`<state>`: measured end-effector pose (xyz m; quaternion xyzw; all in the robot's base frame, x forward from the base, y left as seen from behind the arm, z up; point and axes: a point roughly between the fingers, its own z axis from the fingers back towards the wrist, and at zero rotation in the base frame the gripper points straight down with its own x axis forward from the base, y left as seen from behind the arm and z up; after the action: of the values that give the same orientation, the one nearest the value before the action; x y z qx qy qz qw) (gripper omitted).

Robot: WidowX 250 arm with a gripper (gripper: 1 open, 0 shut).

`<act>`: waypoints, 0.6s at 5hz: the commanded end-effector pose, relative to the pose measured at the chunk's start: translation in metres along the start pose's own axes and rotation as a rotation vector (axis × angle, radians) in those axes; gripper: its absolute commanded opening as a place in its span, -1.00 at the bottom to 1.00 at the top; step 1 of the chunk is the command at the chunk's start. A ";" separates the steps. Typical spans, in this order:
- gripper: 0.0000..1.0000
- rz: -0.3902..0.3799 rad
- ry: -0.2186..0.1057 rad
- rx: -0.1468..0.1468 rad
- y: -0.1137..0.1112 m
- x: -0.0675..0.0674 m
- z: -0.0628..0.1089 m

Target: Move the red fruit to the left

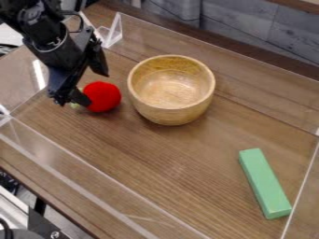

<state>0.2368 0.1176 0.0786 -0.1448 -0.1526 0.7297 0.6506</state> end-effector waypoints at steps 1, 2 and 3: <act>1.00 0.006 -0.032 -0.011 -0.007 0.001 0.002; 1.00 0.013 -0.048 -0.003 -0.003 -0.004 -0.002; 1.00 0.021 -0.063 0.004 0.002 -0.009 -0.005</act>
<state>0.2336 0.1067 0.0659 -0.1176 -0.1532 0.7462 0.6371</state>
